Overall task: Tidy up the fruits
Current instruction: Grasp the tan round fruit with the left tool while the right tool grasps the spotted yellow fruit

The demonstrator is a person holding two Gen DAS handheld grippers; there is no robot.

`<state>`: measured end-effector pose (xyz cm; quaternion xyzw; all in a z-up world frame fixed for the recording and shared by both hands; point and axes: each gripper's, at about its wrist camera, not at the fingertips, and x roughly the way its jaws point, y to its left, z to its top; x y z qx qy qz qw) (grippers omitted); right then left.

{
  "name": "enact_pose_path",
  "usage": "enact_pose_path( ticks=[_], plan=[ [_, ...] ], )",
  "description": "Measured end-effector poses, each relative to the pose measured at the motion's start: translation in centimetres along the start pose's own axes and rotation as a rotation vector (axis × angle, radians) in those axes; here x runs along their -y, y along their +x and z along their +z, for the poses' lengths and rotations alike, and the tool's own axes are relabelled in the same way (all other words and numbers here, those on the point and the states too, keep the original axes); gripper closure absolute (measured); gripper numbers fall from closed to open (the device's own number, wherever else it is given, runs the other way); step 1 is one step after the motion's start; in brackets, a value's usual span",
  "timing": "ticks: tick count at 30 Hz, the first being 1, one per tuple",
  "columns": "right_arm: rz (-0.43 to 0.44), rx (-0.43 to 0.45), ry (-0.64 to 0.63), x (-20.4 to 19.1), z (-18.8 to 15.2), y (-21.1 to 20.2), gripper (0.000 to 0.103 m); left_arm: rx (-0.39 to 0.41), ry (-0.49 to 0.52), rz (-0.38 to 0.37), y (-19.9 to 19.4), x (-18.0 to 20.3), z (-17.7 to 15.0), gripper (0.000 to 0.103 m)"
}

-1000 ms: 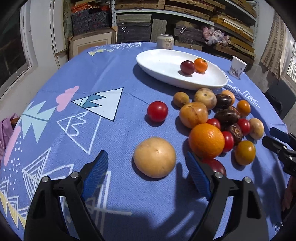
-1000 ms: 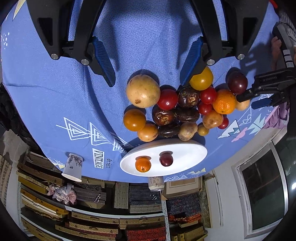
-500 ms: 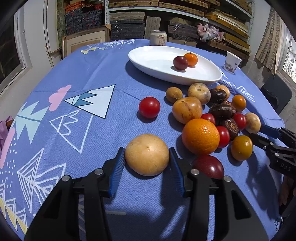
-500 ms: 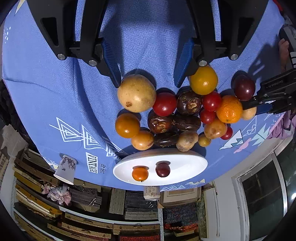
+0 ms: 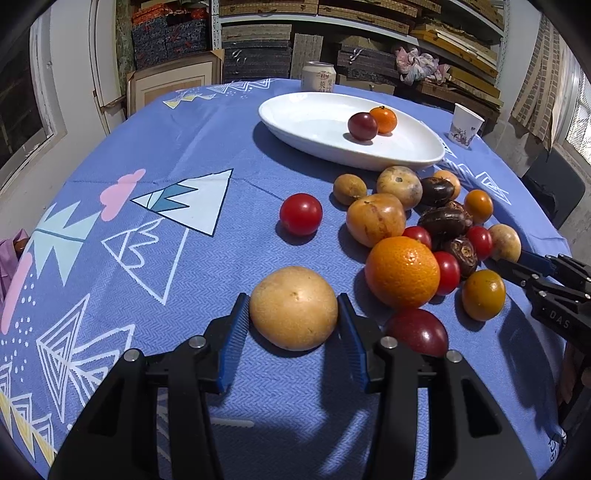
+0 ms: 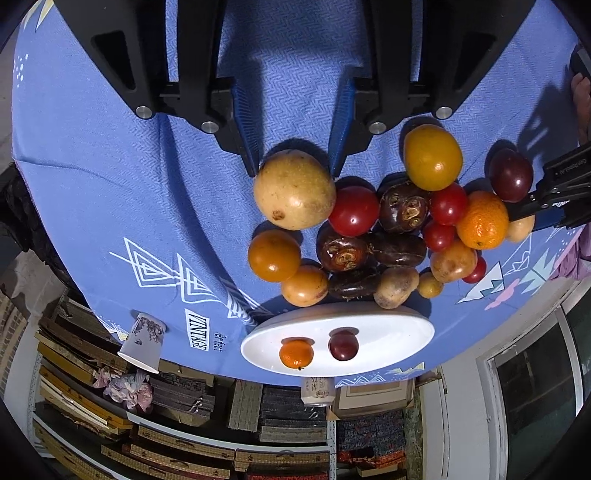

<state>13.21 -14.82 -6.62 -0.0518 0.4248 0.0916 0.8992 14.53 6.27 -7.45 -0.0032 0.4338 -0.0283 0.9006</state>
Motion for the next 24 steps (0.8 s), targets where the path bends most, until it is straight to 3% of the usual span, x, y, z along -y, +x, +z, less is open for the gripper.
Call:
enact_pose_path(
  ticks=[13,15,16,17,24],
  plan=[
    [-0.003,0.004,0.007,0.3,0.1,0.2,0.066,0.017,-0.013,-0.009,-0.4,-0.1,-0.1,0.057],
    [0.011,0.022,0.030,0.8,0.1,-0.5,0.077,0.048,-0.018,-0.003,-1.1,-0.2,-0.1,0.057],
    [0.020,0.030,0.045,1.1,0.2,-0.8,0.091,0.067,-0.019,0.004,-1.5,-0.1,-0.1,0.057],
    [0.036,0.036,0.059,1.4,0.2,-1.1,0.097,0.087,-0.017,0.011,-2.0,-0.1,-0.1,0.057],
    [0.064,-0.011,0.044,0.9,0.2,-0.2,0.097,0.086,-0.015,0.007,-2.0,0.0,0.0,0.057]
  ],
)
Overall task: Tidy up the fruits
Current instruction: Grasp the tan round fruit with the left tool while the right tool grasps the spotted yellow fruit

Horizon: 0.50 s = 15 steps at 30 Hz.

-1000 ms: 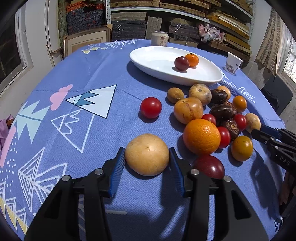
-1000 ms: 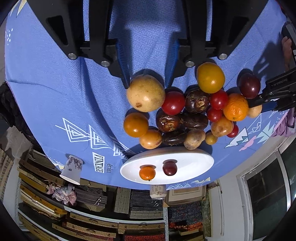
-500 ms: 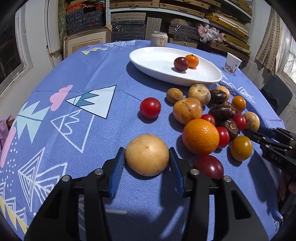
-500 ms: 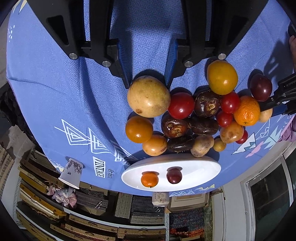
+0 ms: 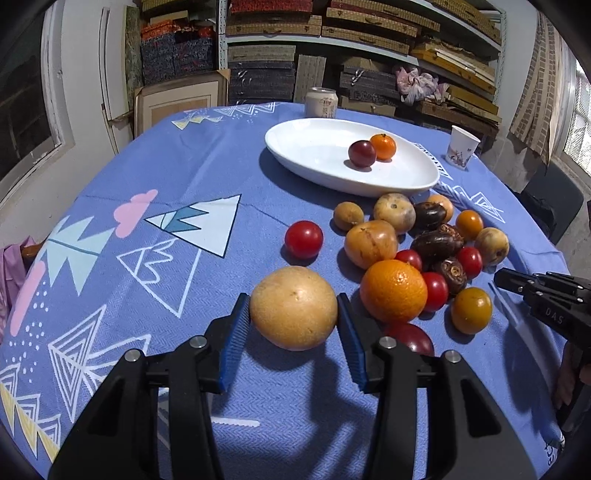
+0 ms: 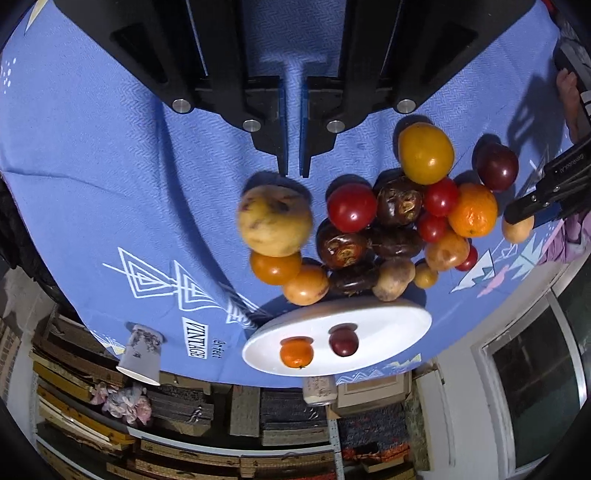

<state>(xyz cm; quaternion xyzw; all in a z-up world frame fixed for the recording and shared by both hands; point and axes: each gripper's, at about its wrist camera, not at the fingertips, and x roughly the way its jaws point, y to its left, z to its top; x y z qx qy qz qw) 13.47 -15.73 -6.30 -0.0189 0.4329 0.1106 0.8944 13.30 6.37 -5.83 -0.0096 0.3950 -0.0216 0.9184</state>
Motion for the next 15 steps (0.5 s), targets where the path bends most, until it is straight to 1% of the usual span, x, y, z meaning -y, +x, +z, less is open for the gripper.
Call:
enact_pose_path(
  ticks=[2,3,4,5,6,7,8,9,11,12,15],
  plan=[
    [-0.020,0.007,0.001,0.1,0.2,0.1,0.095,0.001,-0.001,-0.001,0.0,0.0,0.0,0.057],
    [-0.023,0.011,0.016,0.5,0.4,0.1,0.091,0.001,-0.001,-0.001,0.1,0.0,-0.1,0.057],
    [-0.002,0.010,0.045,1.2,0.8,0.1,0.082,0.000,0.000,-0.003,0.1,0.0,-0.1,0.057],
    [0.015,0.009,0.067,1.8,1.0,0.1,0.067,-0.003,0.002,-0.004,0.1,0.0,-0.1,0.057],
    [0.018,0.021,0.097,2.4,1.3,-0.2,0.057,-0.004,0.005,-0.005,0.2,0.0,-0.1,0.057],
    [0.017,0.058,0.134,3.2,1.5,-0.8,0.041,-0.003,0.006,-0.007,0.2,0.1,-0.2,0.057],
    [0.025,0.084,0.152,3.7,1.6,-1.3,0.038,-0.001,0.006,-0.010,0.1,0.1,-0.2,0.057],
    [0.028,0.101,0.160,4.0,1.6,-1.7,0.038,0.000,0.005,-0.013,0.1,0.1,-0.2,0.057],
    [-0.014,0.130,0.171,4.5,1.9,-2.2,0.031,-0.002,0.005,-0.014,0.1,0.1,-0.2,0.057],
    [-0.041,0.122,0.170,4.7,2.2,-1.8,0.031,-0.006,0.006,-0.017,0.1,0.1,-0.2,0.057],
    [-0.019,0.070,0.163,5.0,3.1,-0.1,0.031,-0.003,0.006,-0.021,0.0,0.2,-0.2,0.057]
  ],
)
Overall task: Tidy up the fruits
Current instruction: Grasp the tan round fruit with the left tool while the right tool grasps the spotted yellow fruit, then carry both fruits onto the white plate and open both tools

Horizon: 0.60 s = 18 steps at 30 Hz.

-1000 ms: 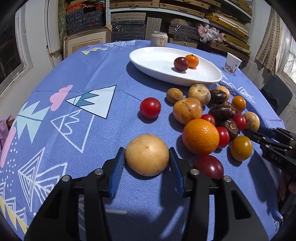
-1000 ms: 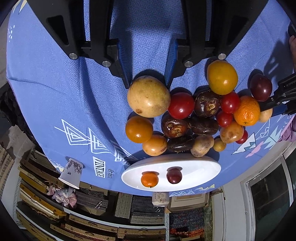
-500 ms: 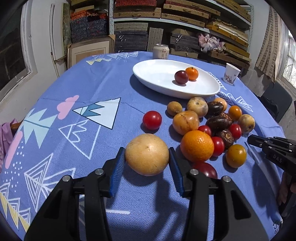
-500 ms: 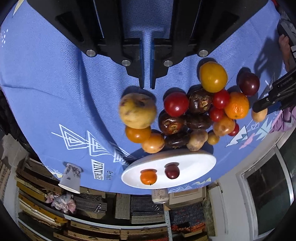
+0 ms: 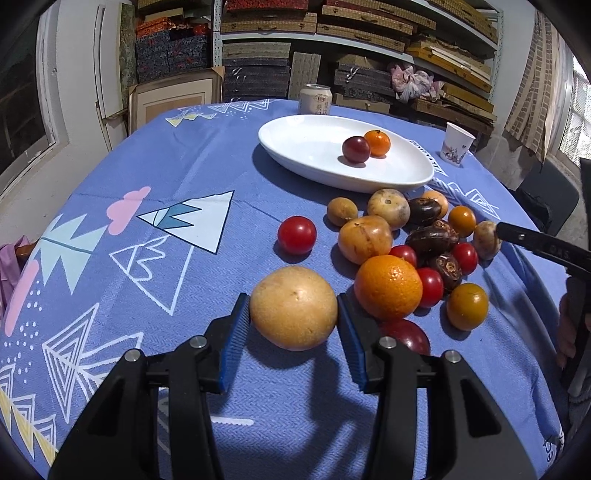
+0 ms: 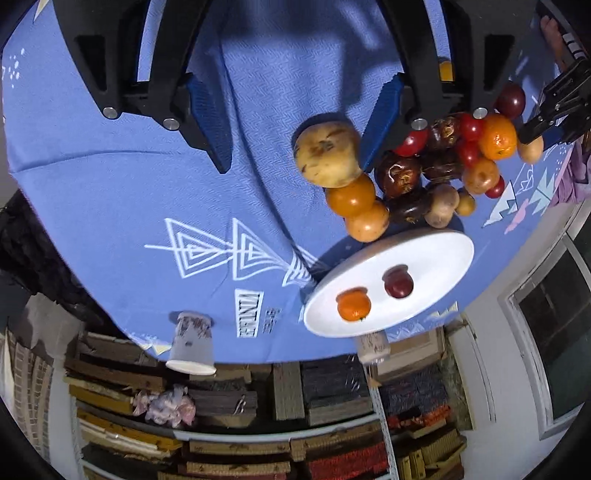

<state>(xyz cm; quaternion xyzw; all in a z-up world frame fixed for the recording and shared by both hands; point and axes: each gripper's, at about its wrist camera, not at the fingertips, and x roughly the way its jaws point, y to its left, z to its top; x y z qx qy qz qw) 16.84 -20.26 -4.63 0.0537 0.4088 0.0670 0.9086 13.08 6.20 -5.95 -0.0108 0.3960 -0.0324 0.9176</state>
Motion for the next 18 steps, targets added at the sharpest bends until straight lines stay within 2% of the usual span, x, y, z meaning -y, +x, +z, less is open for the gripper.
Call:
enact_pose_path(
  ticks=[6,8,10,12,14,18],
  plan=[
    [0.010,-0.033,-0.113,-2.5,-0.6,1.0,0.032,-0.012,0.000,-0.007,0.3,0.0,0.0,0.057],
    [0.018,-0.028,-0.124,-2.8,-0.8,1.2,0.042,-0.014,0.004,-0.007,0.4,0.0,-0.1,0.057],
    [0.032,-0.051,-0.148,-3.2,-0.9,1.5,0.044,-0.014,0.003,-0.007,0.4,0.0,-0.1,0.057],
    [0.015,-0.038,-0.160,-3.6,-1.1,1.6,0.044,-0.018,0.003,-0.006,0.4,0.1,-0.1,0.057],
    [0.042,-0.035,-0.165,-3.8,-1.1,1.5,0.058,-0.021,0.002,-0.006,0.5,0.0,-0.1,0.057],
    [0.029,-0.020,-0.184,-4.2,-1.5,1.2,0.059,-0.032,-0.003,-0.013,0.7,-0.1,-0.1,0.057]
  ],
)
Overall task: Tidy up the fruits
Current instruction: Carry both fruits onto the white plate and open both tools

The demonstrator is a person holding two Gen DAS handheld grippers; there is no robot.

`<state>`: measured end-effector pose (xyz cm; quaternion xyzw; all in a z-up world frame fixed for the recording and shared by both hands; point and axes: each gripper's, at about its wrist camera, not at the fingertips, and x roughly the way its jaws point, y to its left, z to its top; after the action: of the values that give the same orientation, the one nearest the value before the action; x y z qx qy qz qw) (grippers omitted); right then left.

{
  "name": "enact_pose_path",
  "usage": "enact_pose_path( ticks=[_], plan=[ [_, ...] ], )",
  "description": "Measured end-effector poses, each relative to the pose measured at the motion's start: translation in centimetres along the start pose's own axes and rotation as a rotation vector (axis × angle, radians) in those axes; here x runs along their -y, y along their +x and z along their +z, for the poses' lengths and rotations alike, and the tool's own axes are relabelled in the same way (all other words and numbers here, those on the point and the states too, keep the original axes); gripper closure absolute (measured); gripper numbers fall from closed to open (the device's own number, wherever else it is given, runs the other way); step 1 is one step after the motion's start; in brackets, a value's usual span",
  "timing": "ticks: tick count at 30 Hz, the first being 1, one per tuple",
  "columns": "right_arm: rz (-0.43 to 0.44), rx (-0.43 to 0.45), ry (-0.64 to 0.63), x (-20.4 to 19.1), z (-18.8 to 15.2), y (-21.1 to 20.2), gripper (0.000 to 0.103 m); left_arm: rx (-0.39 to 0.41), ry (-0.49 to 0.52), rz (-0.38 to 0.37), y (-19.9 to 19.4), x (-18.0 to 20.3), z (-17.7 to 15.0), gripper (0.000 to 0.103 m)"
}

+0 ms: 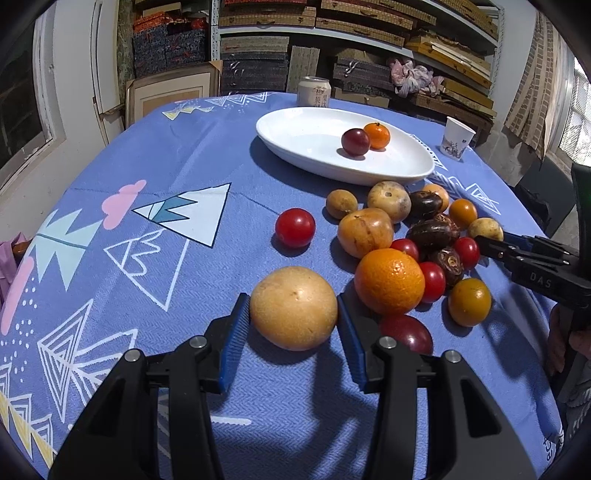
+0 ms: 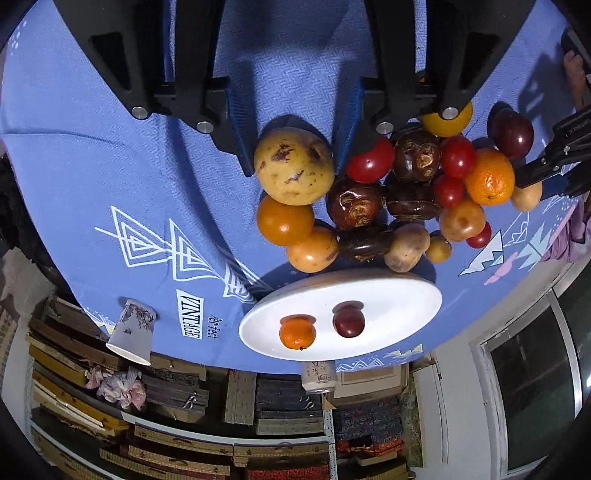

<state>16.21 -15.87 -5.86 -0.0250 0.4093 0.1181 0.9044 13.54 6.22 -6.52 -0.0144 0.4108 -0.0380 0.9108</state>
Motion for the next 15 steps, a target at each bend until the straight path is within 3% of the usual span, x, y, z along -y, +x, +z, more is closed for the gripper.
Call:
enact_pose_path(
  ticks=[9,15],
  plan=[
    [0.065,0.069,0.093,2.0,1.0,-3.1,0.059,0.032,-0.016,-0.020,-0.6,-0.4,2.1,0.057],
    [0.067,0.104,0.075,2.1,7.3,-3.4,0.059,0.110,0.037,0.021,0.5,1.7,10.9,0.057]
  ],
)
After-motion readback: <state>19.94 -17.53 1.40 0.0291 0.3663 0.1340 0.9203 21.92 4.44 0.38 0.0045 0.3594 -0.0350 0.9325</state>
